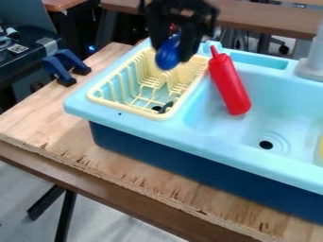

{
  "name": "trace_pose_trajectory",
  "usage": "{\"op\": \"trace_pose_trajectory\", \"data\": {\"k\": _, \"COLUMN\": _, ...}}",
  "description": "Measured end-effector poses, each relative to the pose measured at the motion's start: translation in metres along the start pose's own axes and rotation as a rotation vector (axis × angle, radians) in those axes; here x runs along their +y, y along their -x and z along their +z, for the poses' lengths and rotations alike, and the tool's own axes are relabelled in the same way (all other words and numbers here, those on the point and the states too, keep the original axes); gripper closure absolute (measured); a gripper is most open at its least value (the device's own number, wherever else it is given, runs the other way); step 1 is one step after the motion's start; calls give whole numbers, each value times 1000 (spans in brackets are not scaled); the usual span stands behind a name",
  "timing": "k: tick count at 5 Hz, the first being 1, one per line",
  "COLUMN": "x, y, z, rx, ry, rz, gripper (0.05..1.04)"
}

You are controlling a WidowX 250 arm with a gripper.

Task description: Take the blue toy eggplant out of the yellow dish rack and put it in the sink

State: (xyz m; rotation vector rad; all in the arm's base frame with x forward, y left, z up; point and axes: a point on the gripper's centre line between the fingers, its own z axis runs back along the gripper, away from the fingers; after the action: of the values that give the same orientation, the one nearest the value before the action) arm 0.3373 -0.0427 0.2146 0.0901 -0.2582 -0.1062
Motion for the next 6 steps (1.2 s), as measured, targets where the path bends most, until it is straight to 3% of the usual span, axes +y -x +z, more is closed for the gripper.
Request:
{"op": "trace_pose_trajectory", "data": {"k": 1, "x": -42, "y": -8, "z": 7, "rx": -32, "ry": 51, "rz": -69, "gripper": 437}}
{"op": "trace_pose_trajectory", "data": {"k": 2, "x": -86, "y": -4, "z": -17, "rx": 43, "ry": 147, "rz": -141, "gripper": 437}}
{"op": "trace_pose_trajectory", "data": {"k": 3, "x": -115, "y": -1, "z": -33, "rx": 87, "ry": 206, "rz": -211, "gripper": 437}}
{"op": "trace_pose_trajectory", "data": {"k": 4, "x": -116, "y": -6, "z": -54, "rx": 109, "ry": 249, "rz": -212, "gripper": 437}}
{"op": "trace_pose_trajectory", "data": {"k": 5, "x": -105, "y": -9, "z": -80, "rx": 162, "ry": 254, "rz": -173, "gripper": 437}}
{"op": "trace_pose_trajectory", "data": {"k": 6, "x": -100, "y": -19, "z": -91, "rx": 154, "ry": 252, "rz": -161, "gripper": 437}}
